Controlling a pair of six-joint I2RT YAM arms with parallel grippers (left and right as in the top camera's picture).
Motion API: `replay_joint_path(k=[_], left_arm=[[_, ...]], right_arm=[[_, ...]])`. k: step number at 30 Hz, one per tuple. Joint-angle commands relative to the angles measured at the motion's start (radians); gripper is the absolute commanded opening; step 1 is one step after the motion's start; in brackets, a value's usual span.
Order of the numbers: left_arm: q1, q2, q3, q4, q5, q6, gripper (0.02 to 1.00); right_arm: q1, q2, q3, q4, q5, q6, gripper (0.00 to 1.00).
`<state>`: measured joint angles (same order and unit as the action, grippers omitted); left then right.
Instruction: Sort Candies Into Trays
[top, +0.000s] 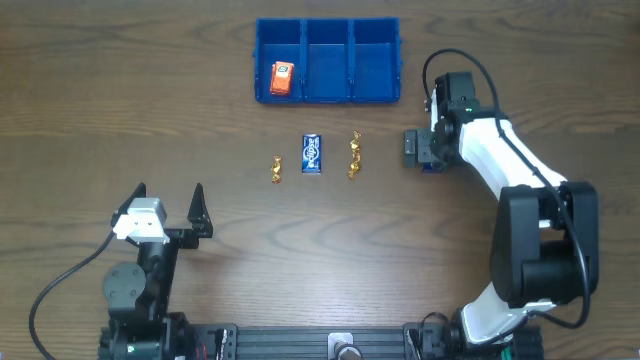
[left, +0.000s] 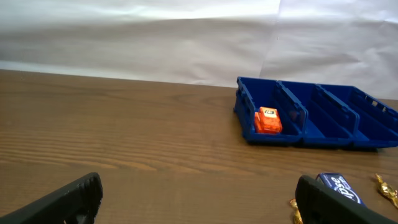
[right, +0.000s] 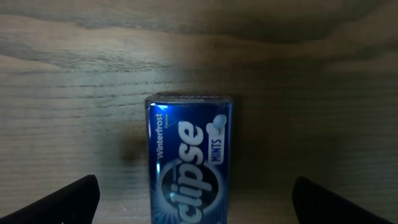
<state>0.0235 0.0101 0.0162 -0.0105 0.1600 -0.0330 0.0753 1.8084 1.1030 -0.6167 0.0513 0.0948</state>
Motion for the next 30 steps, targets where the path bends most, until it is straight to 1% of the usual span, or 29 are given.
replay_joint_path(k=[1,5,7,8,10,12,15,18,23,25,28,30], left_arm=[[0.002,-0.006,-0.011,-0.049,0.040,-0.012,0.998],[0.002,-0.006,-0.011,-0.049,0.040,-0.012,0.998],[0.002,-0.006,-0.011,-0.049,0.040,-0.011,0.998],[0.002,-0.006,-0.011,-0.049,0.040,-0.012,0.996],[0.002,-0.006,-0.011,-0.049,0.040,-0.012,0.998],[0.002,-0.006,-0.011,-0.049,0.040,-0.012,0.996],[0.002,-0.006,-0.011,-0.049,0.040,-0.012,0.998],[0.002,-0.006,-0.011,-0.049,0.040,-0.012,0.996],[0.002,-0.006,-0.011,-0.049,0.040,-0.012,0.998],[0.002,-0.006,-0.011,-0.049,0.040,-0.012,0.998],[0.002,-0.006,-0.011,-0.049,0.040,-0.012,0.998],[0.002,-0.006,-0.011,-0.049,0.040,-0.012,0.998]], right_arm=[[0.005,0.046,0.018,0.016,0.013,0.010,0.998],[0.005,0.051,0.018,0.024,-0.008,0.010,0.998],[0.005,0.051,0.018,0.026,-0.008,0.010,0.969],[0.005,0.051,0.018,0.026,-0.008,0.010,0.919],[0.005,0.051,0.017,0.026,-0.008,0.010,0.783],[0.005,0.051,0.016,0.026,-0.009,0.010,0.720],[0.005,0.051,0.015,0.026,-0.008,0.010,0.684],[0.005,0.051,0.015,0.026,-0.009,0.013,0.623],[0.005,0.051,0.015,0.026,-0.013,0.013,0.507],[0.005,0.051,0.015,0.026,-0.024,0.013,0.439],[0.004,0.051,0.015,0.026,-0.027,0.013,0.386],[0.003,0.051,0.015,0.026,-0.027,0.014,0.334]])
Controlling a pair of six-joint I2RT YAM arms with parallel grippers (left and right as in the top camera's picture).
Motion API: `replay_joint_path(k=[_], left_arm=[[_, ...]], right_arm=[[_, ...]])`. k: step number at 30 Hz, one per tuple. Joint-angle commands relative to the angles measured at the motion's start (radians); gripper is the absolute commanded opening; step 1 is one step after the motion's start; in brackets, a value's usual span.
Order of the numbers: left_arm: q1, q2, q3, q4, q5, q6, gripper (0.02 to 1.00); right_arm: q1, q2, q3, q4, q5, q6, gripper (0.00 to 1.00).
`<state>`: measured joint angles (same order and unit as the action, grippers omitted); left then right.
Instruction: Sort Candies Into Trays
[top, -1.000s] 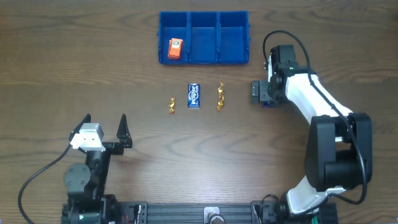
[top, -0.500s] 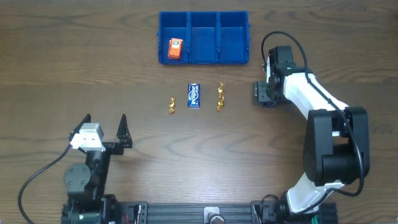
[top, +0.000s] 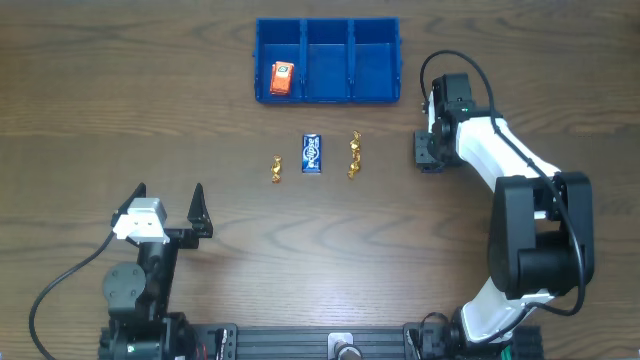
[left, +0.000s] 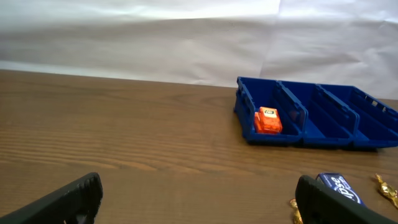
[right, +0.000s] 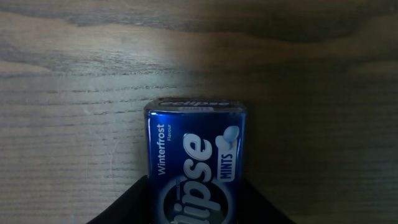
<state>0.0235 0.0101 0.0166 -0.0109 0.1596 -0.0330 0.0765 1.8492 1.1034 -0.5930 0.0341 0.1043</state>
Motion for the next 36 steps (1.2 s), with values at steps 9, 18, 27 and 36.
replay_joint_path(k=[9,18,27,36], left_arm=[[0.002,-0.006,-0.012,-0.048,0.040,-0.012,0.998],[0.002,-0.006,-0.012,-0.048,0.040,-0.012,0.998],[0.002,-0.006,-0.012,-0.049,0.040,-0.012,0.998],[0.002,-0.006,-0.012,-0.049,0.040,-0.012,0.998]], right_arm=[[0.005,-0.026,0.036,-0.013,-0.014,0.027,0.266],[0.182,-0.256,0.284,-0.113,0.032,0.130,0.266],[0.443,-0.067,0.587,-0.101,0.233,0.250,0.277],[0.462,0.178,0.787,-0.098,0.260,0.270,0.283]])
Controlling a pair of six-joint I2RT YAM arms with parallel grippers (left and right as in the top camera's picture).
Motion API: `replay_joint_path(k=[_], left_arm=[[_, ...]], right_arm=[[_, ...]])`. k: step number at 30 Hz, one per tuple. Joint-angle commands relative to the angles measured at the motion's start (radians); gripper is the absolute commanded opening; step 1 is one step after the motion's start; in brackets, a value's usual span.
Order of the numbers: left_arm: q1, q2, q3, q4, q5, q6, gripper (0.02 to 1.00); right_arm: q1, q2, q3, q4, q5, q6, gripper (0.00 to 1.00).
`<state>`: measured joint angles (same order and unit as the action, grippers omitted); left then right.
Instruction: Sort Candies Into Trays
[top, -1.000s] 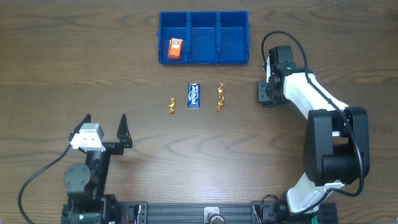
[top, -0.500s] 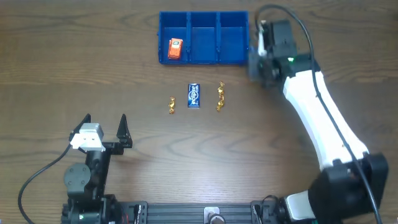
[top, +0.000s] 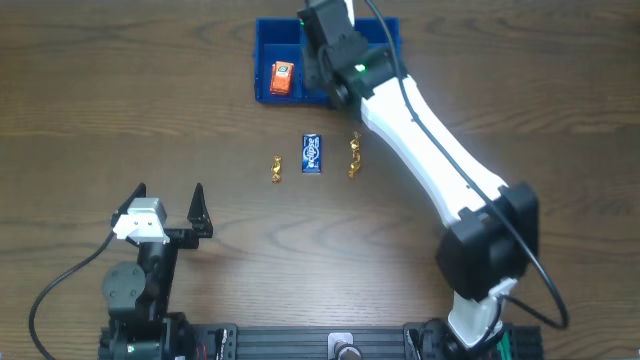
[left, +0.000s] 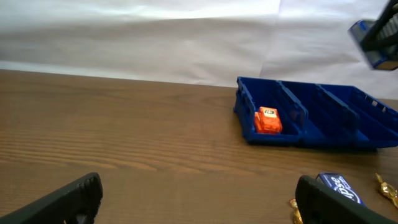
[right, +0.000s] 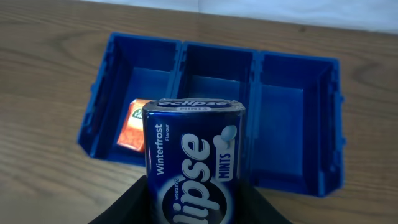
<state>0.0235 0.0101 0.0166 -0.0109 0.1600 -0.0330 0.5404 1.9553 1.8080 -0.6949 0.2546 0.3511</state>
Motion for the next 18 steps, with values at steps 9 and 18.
replay_joint_path(k=[9,18], left_arm=[[0.002,-0.006,-0.012,-0.048,0.040,-0.012,0.998],[0.002,-0.006,-0.012,-0.049,0.040,-0.012,0.998]], right_arm=[[-0.042,0.184,0.112,0.029,0.044,0.047,0.290],[-0.060,0.210,0.112,0.074,0.045,0.065,0.286]])
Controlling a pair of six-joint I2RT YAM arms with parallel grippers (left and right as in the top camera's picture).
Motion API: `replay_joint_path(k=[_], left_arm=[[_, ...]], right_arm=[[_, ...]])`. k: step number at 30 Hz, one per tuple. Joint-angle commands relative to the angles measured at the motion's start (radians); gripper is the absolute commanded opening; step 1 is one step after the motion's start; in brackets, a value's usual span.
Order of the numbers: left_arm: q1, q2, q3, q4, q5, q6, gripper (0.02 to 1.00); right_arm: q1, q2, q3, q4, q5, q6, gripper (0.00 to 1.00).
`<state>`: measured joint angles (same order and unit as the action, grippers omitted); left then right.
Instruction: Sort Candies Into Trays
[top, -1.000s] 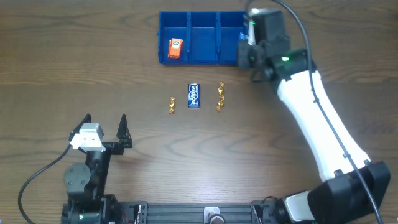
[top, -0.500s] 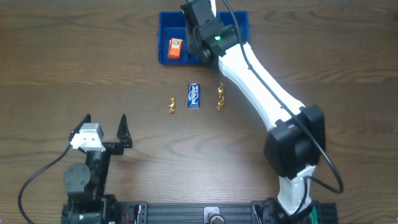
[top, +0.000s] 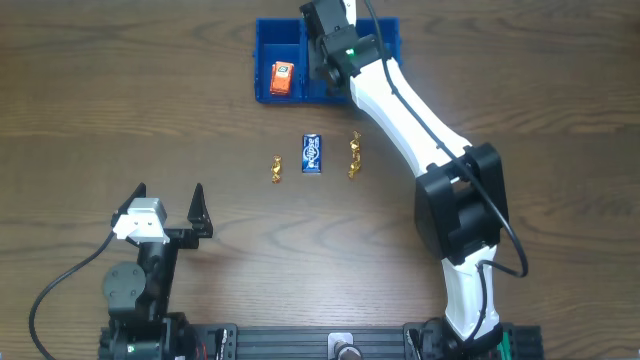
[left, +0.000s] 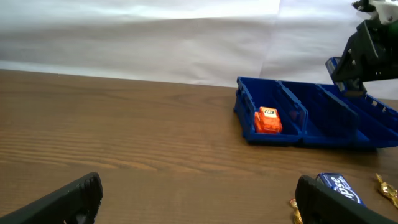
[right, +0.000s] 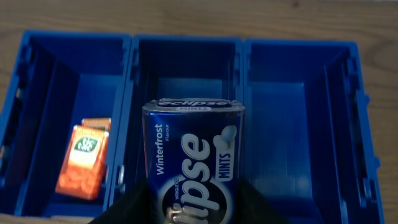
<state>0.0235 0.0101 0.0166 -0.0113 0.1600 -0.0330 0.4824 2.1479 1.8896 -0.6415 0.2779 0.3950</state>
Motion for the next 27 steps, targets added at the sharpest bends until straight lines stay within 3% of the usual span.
replay_joint_path(k=[1,17,21,23,26,27], left_arm=[[0.002,-0.006,-0.012,-0.048,0.040,-0.012,0.998],[0.002,-0.006,-0.012,-0.048,0.040,-0.012,0.998],[0.002,-0.006,-0.012,-0.048,0.040,-0.012,0.998],[0.002,-0.006,-0.012,-0.048,0.040,-0.011,0.998],[0.002,-0.006,-0.012,-0.048,0.040,-0.012,0.998],[0.002,-0.006,-0.012,-0.048,0.040,-0.012,0.996]], right_arm=[[-0.002,0.020,0.030,0.027,0.021,0.021,0.290],[-0.001,0.069,0.030,0.072,0.021,0.020,0.305],[-0.001,0.071,0.030,0.073,0.021,0.020,0.347],[0.000,0.071,0.030,0.073,0.021,0.020,0.446],[0.000,0.071,0.030,0.073,0.021,0.020,0.820],[0.000,0.071,0.030,0.073,0.021,0.017,0.897]])
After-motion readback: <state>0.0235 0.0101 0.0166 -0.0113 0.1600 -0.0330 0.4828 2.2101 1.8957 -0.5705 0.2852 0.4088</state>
